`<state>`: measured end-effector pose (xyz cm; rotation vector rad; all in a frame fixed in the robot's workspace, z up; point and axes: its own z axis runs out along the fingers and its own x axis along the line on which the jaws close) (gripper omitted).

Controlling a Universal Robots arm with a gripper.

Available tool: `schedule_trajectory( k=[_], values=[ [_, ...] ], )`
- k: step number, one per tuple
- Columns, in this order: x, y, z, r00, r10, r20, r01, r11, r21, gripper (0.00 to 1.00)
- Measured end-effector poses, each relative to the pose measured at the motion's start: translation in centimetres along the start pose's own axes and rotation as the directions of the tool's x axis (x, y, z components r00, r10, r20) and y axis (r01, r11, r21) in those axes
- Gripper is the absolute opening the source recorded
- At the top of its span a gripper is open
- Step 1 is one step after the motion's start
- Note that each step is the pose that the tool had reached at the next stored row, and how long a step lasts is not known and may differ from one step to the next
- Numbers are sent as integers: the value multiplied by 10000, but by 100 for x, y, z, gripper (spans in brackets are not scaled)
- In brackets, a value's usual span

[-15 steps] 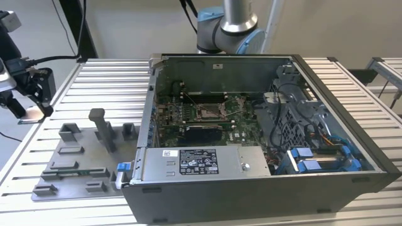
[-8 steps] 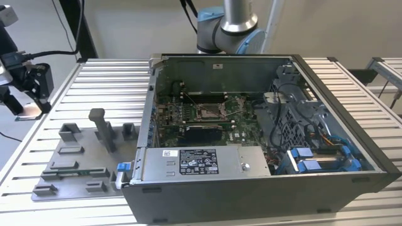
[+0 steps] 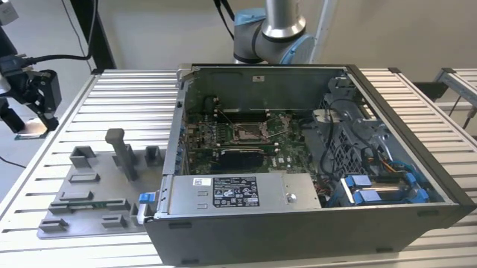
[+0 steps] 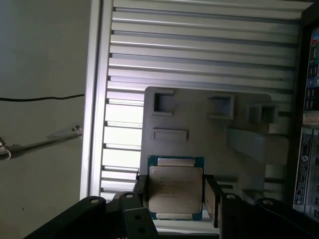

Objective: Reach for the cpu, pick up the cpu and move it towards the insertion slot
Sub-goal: 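Pick up the cpu and move it towards the insertion slot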

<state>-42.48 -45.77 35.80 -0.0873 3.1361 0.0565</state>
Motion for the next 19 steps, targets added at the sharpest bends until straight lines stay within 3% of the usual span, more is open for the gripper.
schedule_trajectory(
  k=[8,19],
  values=[
    [0,1,-21,10000,-1,36,1,10000,2,0],
    [0,1,-38,10000,-2,39,1,10000,2,0]
  ],
)
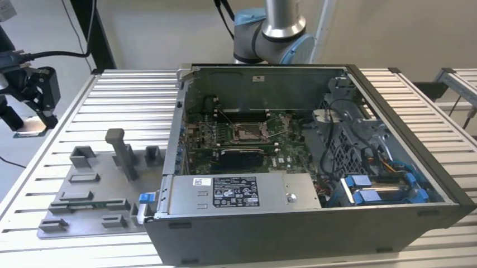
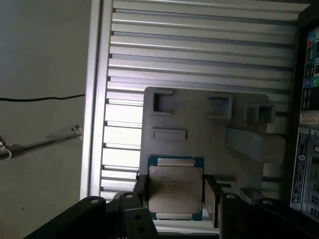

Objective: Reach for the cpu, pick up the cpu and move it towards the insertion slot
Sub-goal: 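Pick up the cpu and move it towards the insertion slot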

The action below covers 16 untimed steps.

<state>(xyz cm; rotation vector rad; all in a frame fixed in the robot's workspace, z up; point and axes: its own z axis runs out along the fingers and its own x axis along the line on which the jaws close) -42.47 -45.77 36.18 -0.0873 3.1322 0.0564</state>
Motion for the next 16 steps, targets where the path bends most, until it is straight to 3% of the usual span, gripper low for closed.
schedule_trajectory(
  k=[5,16],
  values=[
    [-18,-1,0,10000,-1,-1,1,10000,0,0],
    [-135,-7,1,10000,0,0,0,10000,0,0]
  ],
)
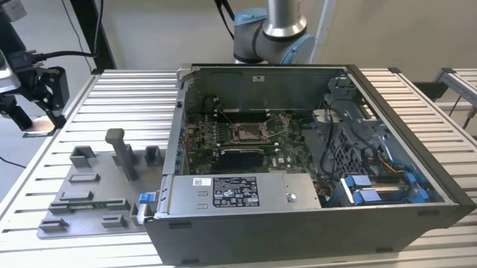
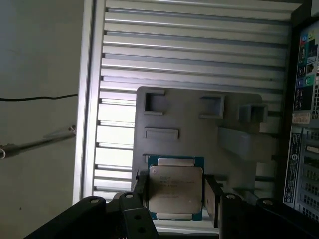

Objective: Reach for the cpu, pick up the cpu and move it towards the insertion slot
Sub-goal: 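Pick up the cpu and move it towards the insertion slot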

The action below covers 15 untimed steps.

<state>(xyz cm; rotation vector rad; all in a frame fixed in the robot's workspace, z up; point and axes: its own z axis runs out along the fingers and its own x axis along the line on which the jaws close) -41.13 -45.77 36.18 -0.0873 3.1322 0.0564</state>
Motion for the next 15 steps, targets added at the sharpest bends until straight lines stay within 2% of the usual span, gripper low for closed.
schedule_trajectory(
  k=[11,15],
  values=[
    [-5,0,-23,10000,-1,1,1,10000,-1,0],
    [-49,-2,-24,10000,0,0,0,10000,0,0]
  ],
)
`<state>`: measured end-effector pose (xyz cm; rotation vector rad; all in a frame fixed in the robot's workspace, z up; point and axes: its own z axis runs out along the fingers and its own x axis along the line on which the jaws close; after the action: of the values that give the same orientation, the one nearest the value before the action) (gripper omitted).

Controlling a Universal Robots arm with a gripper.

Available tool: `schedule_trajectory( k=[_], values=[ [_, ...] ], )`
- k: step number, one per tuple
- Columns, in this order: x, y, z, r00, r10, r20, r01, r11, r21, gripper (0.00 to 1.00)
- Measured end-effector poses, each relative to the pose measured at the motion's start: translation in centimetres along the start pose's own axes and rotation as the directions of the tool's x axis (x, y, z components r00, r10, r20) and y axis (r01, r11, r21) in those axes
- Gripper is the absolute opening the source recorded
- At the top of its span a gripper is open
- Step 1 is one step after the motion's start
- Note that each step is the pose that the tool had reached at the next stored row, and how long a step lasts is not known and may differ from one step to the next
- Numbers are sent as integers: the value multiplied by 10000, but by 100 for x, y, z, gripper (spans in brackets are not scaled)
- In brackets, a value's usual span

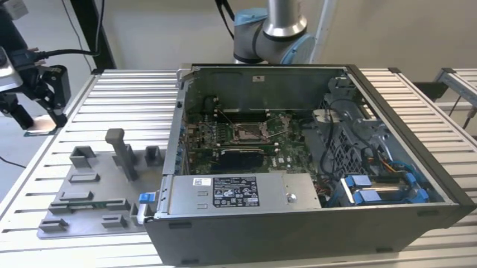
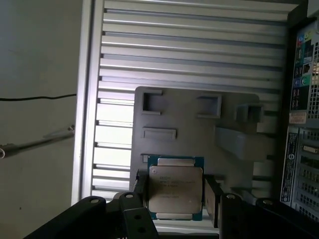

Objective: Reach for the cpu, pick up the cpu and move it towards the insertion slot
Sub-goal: 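Pick up the cpu and move it towards the insertion slot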

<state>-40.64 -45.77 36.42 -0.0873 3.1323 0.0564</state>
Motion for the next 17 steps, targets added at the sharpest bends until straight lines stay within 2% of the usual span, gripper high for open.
schedule_trajectory(
  k=[7,17],
  values=[
    [-123,-7,1,10000,-1,-1,1,10000,0,0],
    [-258,-14,2,10000,1,0,-1,10000,0,0]
  ],
)
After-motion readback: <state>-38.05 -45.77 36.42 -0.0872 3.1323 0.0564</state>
